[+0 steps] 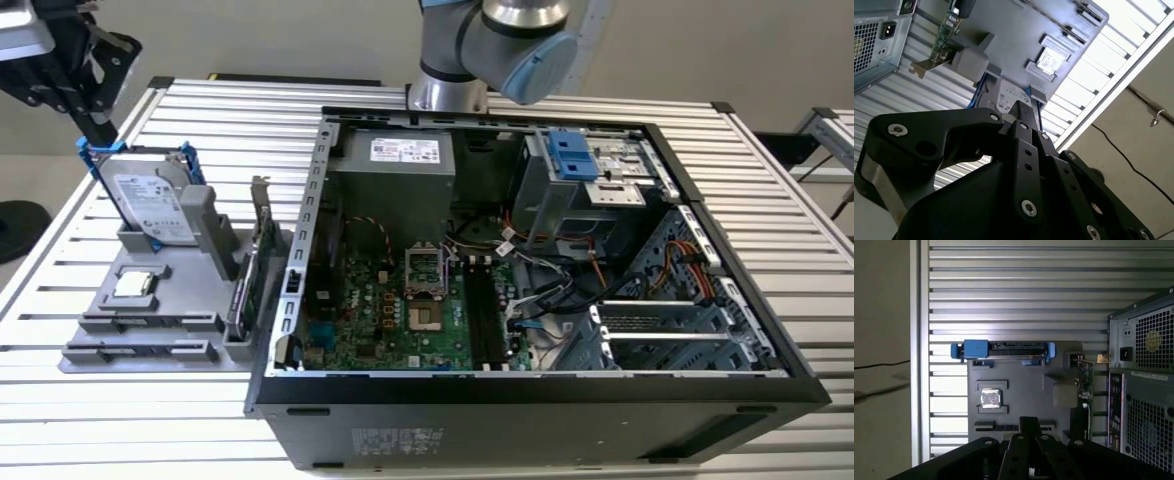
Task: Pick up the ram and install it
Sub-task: 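Reach for the ram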
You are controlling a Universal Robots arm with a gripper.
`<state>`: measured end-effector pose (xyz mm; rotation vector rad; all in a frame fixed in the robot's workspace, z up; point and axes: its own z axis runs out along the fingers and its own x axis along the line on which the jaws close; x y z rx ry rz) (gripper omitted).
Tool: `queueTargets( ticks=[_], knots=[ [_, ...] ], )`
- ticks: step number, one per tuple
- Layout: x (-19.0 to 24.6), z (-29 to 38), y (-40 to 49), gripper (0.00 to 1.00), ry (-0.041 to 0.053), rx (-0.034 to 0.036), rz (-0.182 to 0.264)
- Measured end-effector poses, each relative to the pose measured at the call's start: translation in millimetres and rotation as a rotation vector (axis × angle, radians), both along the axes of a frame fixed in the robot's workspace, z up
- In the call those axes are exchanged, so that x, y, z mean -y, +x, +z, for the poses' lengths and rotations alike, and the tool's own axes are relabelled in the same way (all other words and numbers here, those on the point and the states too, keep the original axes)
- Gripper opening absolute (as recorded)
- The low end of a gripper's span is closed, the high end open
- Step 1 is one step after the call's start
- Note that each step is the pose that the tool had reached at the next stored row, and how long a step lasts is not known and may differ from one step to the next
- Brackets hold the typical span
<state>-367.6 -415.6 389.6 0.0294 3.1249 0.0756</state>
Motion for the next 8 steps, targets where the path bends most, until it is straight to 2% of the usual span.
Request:
queueTargets(
  ticks=[8],
  knots=[
    [7.8,-0.3,-0.1,0.0,0.0,-0.0004,0.0]
  ],
)
